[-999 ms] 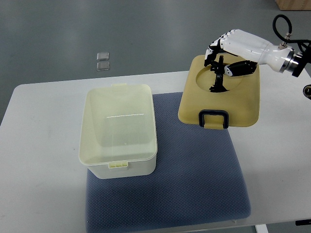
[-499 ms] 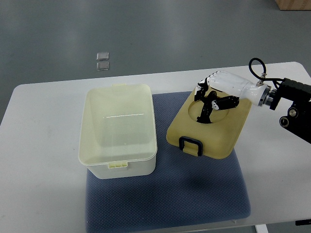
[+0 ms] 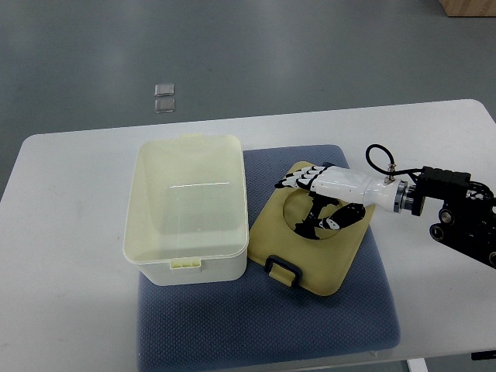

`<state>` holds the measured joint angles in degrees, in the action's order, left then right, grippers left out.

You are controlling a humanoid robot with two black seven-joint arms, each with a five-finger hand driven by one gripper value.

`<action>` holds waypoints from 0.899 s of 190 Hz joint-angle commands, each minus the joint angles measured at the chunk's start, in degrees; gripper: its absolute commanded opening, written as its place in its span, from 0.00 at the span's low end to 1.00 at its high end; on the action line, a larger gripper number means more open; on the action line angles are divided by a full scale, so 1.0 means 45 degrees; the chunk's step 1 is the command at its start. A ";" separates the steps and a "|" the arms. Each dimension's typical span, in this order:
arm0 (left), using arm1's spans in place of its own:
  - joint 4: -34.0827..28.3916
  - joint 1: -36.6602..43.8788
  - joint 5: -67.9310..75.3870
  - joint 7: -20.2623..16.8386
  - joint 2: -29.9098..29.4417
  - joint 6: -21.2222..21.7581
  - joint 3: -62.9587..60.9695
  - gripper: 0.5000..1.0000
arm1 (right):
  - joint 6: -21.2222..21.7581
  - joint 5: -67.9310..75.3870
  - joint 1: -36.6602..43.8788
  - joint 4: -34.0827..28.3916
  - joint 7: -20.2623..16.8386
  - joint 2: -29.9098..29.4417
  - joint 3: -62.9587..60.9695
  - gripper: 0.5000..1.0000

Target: Open white storage box with right hand

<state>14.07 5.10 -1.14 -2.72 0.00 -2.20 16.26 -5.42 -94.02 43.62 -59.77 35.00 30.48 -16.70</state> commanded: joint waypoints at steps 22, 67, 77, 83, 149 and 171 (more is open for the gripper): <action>-0.0003 0.0018 0.0000 -0.0001 0.0000 0.0000 -0.0001 1.00 | 0.1418 0.0093 0.1009 -0.0332 -0.0001 0.2015 -0.0019 0.85; 0.0036 -0.0002 0.0000 0.0058 0.0000 0.0000 -0.0020 1.00 | 0.3196 0.3585 0.2689 -0.0313 -0.0001 0.3755 -0.0975 0.85; 0.0056 -0.0002 0.0000 0.0136 0.0000 0.0000 -0.0020 1.00 | 0.3372 0.5480 0.2787 -0.0293 -0.0001 0.3735 -0.1502 0.85; 0.0095 -0.0001 0.0000 0.0175 0.0000 0.0000 -0.0020 1.00 | 0.3411 0.6652 0.2787 -0.0293 -0.0001 0.3677 -0.1853 0.85; 0.0154 -0.0002 0.0000 0.0273 0.0000 0.0000 -0.0020 1.00 | 0.2709 2.1358 0.1655 -0.0313 -0.4770 -0.0151 -0.4941 0.85; 0.0173 -0.0002 0.0000 0.0273 0.0000 0.0000 -0.0020 1.00 | 0.2161 2.3511 0.1205 -0.0195 -0.5161 -0.1089 -0.4823 0.85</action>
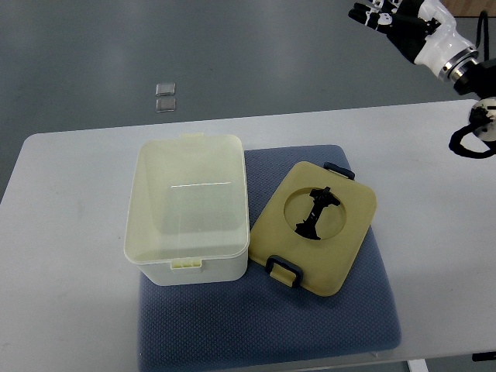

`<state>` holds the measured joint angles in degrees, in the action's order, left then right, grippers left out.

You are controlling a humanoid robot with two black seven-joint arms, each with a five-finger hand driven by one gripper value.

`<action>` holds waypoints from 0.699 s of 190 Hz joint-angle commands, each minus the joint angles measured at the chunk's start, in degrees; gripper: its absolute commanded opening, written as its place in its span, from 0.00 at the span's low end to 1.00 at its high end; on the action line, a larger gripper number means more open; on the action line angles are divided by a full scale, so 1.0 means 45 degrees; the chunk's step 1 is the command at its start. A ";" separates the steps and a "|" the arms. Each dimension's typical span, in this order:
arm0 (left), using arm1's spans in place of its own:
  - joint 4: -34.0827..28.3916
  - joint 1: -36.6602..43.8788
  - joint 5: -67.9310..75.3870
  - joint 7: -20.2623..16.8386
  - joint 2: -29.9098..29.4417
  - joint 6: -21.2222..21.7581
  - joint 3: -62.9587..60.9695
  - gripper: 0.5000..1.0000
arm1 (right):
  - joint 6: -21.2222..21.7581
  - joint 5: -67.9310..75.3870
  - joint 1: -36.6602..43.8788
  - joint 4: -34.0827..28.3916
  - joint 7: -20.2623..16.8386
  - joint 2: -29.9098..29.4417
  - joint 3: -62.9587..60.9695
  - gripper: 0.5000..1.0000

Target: Open white storage box with right hand

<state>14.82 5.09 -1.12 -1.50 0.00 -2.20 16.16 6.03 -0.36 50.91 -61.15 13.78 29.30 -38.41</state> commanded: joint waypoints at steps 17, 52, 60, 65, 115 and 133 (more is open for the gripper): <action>0.0047 0.0001 -0.0004 0.0001 0.0000 0.0000 0.0002 1.00 | -0.0383 0.2990 -0.1078 0.0170 -0.0738 -0.1452 -0.0175 0.85; 0.0066 0.0001 -0.0004 0.0001 0.0000 -0.0020 0.0002 1.00 | -0.0168 0.3381 -0.2134 0.0913 -0.0621 -0.2781 -0.1269 0.86; 0.0066 0.0021 -0.0004 0.0001 0.0000 0.0000 0.0002 1.00 | 0.0125 0.3303 -0.2271 0.1186 -0.0465 -0.3113 -0.1797 0.86; 0.0066 0.0001 -0.0004 0.0001 0.0000 0.0000 0.0002 1.00 | 0.0436 0.3225 -0.2368 0.1458 -0.0173 -0.3347 -0.2206 0.86; 0.0066 0.0001 -0.0004 0.0001 0.0000 0.0000 0.0002 1.00 | 0.3542 0.3186 -0.2974 0.3237 0.1000 -0.3894 -0.2969 0.86; 0.0086 0.0001 -0.0004 0.0001 0.0000 0.0000 0.0002 1.00 | 0.3875 0.3166 -0.3208 0.3256 0.1000 -0.3894 -0.2930 0.86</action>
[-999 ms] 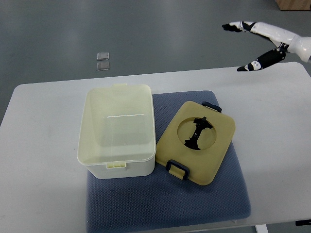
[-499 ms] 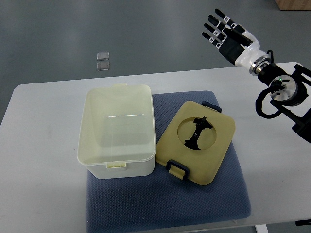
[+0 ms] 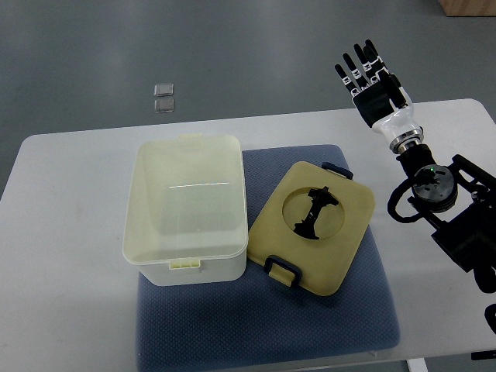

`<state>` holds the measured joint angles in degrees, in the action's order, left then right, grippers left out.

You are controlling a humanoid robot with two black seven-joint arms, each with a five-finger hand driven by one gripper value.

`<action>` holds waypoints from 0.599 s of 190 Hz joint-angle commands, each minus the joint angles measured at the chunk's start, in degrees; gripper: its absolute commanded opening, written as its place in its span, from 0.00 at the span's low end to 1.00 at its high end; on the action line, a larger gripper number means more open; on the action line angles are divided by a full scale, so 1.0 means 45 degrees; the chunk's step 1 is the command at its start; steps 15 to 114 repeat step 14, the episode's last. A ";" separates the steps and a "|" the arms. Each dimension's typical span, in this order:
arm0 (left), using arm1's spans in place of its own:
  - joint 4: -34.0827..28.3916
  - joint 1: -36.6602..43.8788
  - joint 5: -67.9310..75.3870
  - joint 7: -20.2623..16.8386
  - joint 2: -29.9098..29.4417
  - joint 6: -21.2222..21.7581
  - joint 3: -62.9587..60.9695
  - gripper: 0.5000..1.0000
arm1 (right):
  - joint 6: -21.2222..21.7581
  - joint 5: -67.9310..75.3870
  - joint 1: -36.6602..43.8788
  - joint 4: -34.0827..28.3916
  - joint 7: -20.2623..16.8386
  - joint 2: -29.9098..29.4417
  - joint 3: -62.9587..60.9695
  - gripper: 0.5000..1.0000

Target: Open white storage box with right hand

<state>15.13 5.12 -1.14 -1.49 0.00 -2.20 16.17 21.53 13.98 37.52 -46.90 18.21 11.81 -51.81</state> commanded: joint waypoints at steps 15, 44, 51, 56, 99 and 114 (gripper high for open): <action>0.0037 -0.0004 0.0000 0.0000 0.0000 0.0000 -0.0001 1.00 | 0.0471 -0.0040 -0.0330 0.0169 0.0036 -0.0006 0.0048 0.86; 0.0037 -0.0004 0.0000 0.0000 0.0000 0.0000 -0.0001 1.00 | 0.0471 -0.0040 -0.0330 0.0169 0.0036 -0.0006 0.0048 0.86; 0.0037 -0.0004 0.0000 0.0000 0.0000 0.0000 -0.0001 1.00 | 0.0471 -0.0040 -0.0330 0.0169 0.0036 -0.0006 0.0048 0.86; 0.0037 -0.0004 0.0000 0.0000 0.0000 0.0000 -0.0001 1.00 | 0.0471 -0.0040 -0.0330 0.0169 0.0036 -0.0006 0.0048 0.86; 0.0037 -0.0004 0.0000 0.0000 0.0000 0.0000 -0.0001 1.00 | 0.0471 -0.0040 -0.0330 0.0169 0.0036 -0.0006 0.0048 0.86; 0.0037 -0.0004 0.0000 0.0000 0.0000 0.0000 -0.0001 1.00 | 0.0471 -0.0040 -0.0330 0.0169 0.0036 -0.0006 0.0048 0.86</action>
